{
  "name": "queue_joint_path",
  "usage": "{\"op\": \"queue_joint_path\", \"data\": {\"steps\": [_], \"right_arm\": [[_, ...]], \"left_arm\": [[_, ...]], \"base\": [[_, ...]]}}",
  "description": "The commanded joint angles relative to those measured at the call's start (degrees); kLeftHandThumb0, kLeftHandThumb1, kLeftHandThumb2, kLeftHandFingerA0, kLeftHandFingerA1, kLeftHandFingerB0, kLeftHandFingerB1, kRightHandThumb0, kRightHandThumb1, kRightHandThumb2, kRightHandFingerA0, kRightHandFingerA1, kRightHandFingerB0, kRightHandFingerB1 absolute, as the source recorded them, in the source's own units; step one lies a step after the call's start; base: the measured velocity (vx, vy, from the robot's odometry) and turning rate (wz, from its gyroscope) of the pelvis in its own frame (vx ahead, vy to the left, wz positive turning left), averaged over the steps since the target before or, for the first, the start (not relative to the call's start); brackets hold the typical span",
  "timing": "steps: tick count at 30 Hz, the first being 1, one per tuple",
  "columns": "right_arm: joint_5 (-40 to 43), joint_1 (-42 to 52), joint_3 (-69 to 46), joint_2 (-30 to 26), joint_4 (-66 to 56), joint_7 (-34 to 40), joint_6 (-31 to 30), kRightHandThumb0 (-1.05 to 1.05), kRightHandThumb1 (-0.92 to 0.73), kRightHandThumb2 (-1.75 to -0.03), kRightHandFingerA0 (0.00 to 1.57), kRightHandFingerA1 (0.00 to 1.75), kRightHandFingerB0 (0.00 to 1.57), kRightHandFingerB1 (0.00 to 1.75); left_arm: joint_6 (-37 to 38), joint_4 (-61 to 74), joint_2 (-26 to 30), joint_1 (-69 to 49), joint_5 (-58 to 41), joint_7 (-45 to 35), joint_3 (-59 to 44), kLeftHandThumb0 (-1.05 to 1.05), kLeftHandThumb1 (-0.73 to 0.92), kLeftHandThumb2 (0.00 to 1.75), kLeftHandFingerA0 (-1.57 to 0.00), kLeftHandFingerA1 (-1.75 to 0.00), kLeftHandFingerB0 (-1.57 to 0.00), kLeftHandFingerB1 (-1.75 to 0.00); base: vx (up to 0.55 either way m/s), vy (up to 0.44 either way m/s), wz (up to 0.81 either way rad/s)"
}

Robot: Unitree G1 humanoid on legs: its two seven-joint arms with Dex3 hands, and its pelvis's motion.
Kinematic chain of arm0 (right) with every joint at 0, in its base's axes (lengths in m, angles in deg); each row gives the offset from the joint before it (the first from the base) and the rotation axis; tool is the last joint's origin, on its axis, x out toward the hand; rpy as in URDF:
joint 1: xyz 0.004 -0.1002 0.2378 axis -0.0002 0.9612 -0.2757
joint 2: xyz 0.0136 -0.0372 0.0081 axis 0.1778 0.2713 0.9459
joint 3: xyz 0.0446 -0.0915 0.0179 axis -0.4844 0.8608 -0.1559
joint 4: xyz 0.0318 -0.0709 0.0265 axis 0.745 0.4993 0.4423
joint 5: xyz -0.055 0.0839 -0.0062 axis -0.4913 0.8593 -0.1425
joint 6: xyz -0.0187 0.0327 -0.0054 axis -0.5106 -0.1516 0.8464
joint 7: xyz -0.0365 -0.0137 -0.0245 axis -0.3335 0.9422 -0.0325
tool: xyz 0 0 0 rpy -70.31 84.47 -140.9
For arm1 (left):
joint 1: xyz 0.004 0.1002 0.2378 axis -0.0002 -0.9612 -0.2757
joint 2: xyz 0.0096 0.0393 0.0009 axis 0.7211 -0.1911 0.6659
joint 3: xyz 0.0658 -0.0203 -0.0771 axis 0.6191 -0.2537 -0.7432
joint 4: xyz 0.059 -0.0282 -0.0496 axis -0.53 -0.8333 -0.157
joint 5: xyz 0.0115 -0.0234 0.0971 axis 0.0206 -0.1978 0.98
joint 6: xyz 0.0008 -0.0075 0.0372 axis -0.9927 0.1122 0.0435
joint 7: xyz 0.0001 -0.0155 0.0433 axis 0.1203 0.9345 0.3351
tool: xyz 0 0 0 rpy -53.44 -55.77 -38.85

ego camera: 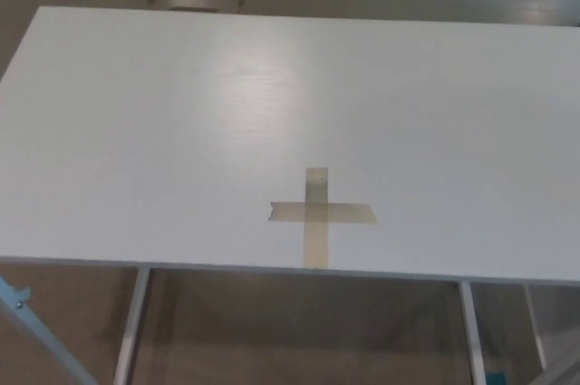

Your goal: Use the left hand to take the pink dumpling toy on a person's hand and put it on the desk.

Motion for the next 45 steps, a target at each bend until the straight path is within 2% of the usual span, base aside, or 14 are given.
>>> {"op": "queue_joint_path", "data": {"steps": [1, 5, 6, 11, 12, 14, 17, 18, 45], "right_arm": [[0.8, 0.3, -0.6, -0.1, 1.4, 0.5, 2.7, -0.16, -0.65, -0.59, 0.62, 0.46, 0.51, 0.42], [0.8, 0.3, -0.5, -0.1, 1.6, 0.3, 2.9, -0.16, -0.65, -0.59, 0.62, 0.46, 0.51, 0.42], [0.7, 0.2, -0.4, -0.1, 1.7, 0.4, 2.8, -0.16, -0.65, -0.59, 0.62, 0.46, 0.51, 0.42], [0.5, 0.6, -0.2, 0.0, 2.0, 0.7, 2.7, -0.15, -0.65, -0.59, 0.62, 0.46, 0.51, 0.42], [0.4, 0.8, -0.1, 0.0, 2.0, 0.8, 2.8, -0.15, -0.65, -0.59, 0.62, 0.46, 0.51, 0.42], [0.3, 1.1, 0.0, 0.0, 2.1, 0.9, 2.8, -0.15, -0.65, -0.59, 0.62, 0.46, 0.5, 0.42], [0.4, 1.1, -0.1, 0.1, 2.3, 0.9, 2.6, -0.15, -0.65, -0.59, 0.63, 0.46, 0.49, 0.41], [0.4, 1.1, -0.1, 0.1, 2.3, 0.9, 2.6, -0.16, -0.65, -0.59, 0.63, 0.46, 0.49, 0.41], [0.9, 1.0, -0.5, 0.1, 2.5, 0.4, 2.6, -0.16, -0.65, -0.59, 0.64, 0.47, 0.51, 0.42]], "left_arm": [[1.6, -1.2, 0.3, 0.0, -0.6, -2.2, -0.4, -0.34, 0.64, 0.59, -0.59, -0.41, -0.43, -0.35], [1.9, -1.1, 0.5, 0.0, -0.5, -2.8, -0.5, -0.34, 0.64, 0.59, -0.59, -0.41, -0.43, -0.35], [1.9, -1.2, 0.5, 0.0, -0.5, -2.8, -0.5, -0.42, 0.55, 0.74, -0.53, -0.49, -0.39, -0.44], [2.1, -1.2, 0.4, -0.4, -0.5, -2.7, -0.6, -0.42, 0.55, 0.74, -0.53, -0.49, -0.39, -0.44], [2.2, -1.2, 0.4, -0.6, -0.5, -2.7, -0.6, -0.34, 0.64, 0.59, -0.59, -0.41, -0.43, -0.35], [2.3, -1.2, 0.3, -0.9, -0.5, -2.7, -0.7, -0.34, 0.64, 0.59, -0.6, -0.41, -0.43, -0.35], [2.5, -1.1, 0.1, -1.0, -0.6, -2.7, -0.8, -0.33, 0.64, 0.59, -0.6, -0.41, -0.43, -0.35], [2.5, -1.1, 0.1, -1.0, -0.5, -2.7, -0.8, -0.41, 0.55, 0.74, -0.54, -0.49, -0.39, -0.44], [2.9, -0.6, 0.0, -0.4, 0.1, -3.0, 0.5, -0.42, 0.55, 0.74, -0.52, -0.49, -0.38, -0.44]], "base": [[0.0, 0.0, 0.0], [0.0, 0.0, 0.0], [0.0, 0.0, 0.0], [0.0, 0.0, 0.0], [0.0, 0.0, 0.0], [0.0, 0.0, 0.0], [0.0, 0.0, 0.0], [0.0, 0.0, 0.0], [0.0, 0.0, 0.0]]}}
